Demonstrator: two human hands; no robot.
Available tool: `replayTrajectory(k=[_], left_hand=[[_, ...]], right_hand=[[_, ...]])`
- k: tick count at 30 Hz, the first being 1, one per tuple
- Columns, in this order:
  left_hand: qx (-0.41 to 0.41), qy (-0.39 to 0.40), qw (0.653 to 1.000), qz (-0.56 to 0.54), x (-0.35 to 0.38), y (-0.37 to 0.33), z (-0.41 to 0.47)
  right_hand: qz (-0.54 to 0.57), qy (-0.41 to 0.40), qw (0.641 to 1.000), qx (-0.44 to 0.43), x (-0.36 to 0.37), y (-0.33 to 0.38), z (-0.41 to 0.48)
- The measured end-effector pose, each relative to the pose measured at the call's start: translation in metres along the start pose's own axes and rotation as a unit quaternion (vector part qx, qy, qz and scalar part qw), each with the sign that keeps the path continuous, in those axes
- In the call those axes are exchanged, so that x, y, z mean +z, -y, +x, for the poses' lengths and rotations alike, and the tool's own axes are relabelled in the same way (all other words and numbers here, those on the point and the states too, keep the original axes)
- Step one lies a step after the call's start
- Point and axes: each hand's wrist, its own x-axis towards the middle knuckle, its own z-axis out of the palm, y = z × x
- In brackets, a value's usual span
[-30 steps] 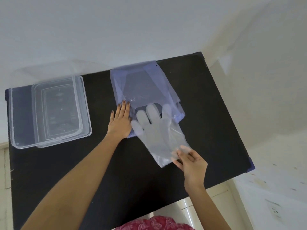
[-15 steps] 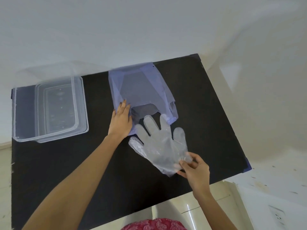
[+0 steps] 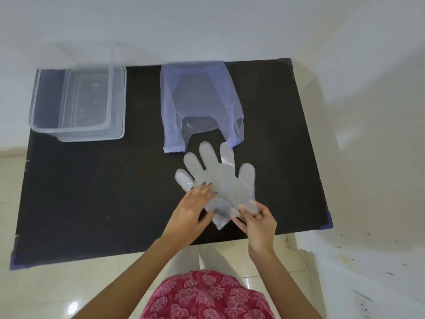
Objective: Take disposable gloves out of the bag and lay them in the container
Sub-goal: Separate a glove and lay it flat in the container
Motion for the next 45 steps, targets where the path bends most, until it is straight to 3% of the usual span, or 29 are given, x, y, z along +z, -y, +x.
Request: replayTrajectory(k=[4, 8, 11, 15, 20, 25, 27, 35, 41, 45], left_hand=[[0.048, -0.002, 0.998, 0.029, 0.024, -0.016, -0.018], [0.027, -0.018, 0.997, 0.067, 0.046, -0.011, -0.022], [0.024, -0.028, 0.995, 0.093, 0.061, -0.003, -0.025], [0.025, -0.037, 0.993, 0.107, 0.068, -0.001, -0.032], [0.011, -0.017, 0.994, 0.104, 0.073, 0.001, -0.043], [0.03, -0.019, 0.996, 0.085, 0.075, 0.0, -0.048], [0.038, -0.026, 0.996, 0.071, 0.076, 0.001, -0.049], [0.023, -0.043, 0.998, 0.026, 0.078, -0.008, -0.052], [-0.062, -0.056, 0.996, -0.01, 0.076, -0.019, -0.048], [-0.164, -0.064, 0.98, -0.095, 0.065, -0.03, -0.042]], right_hand=[[0.014, 0.022, 0.999, 0.02, -0.004, -0.004, 0.0], [0.002, 0.032, 0.999, 0.013, -0.009, -0.008, 0.005], [-0.096, 0.002, 0.995, -0.031, -0.019, -0.012, 0.017], [-0.257, -0.013, 0.96, -0.111, -0.035, -0.013, 0.022], [-0.466, 0.0, 0.854, -0.234, -0.047, -0.011, 0.02], [-0.611, 0.138, 0.722, -0.294, -0.05, -0.015, 0.029], [-0.634, 0.159, 0.699, -0.291, -0.052, -0.018, 0.03], [-0.612, 0.167, 0.715, -0.294, -0.06, -0.021, 0.034], [-0.597, 0.162, 0.731, -0.287, -0.061, -0.022, 0.036], [-0.562, 0.171, 0.761, -0.276, -0.061, -0.018, 0.034]])
